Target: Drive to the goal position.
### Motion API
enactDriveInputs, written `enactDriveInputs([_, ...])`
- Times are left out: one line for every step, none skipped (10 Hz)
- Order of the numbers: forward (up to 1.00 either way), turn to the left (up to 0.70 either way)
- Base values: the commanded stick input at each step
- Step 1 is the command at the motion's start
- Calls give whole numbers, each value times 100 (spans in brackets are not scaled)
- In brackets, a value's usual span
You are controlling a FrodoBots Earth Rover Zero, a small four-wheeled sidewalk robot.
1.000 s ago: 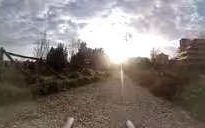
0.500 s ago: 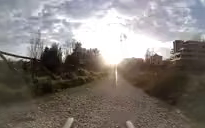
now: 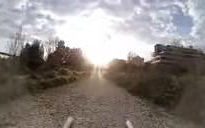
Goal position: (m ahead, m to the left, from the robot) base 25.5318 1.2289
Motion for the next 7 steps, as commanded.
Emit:
enactDriveInputs([0, 0])
enactDriveInputs([0, 0])
enactDriveInputs([0, 0])
enactDriveInputs([0, 0])
enactDriveInputs([0, 19])
enactDriveInputs([0, 50])
enactDriveInputs([0, 39])
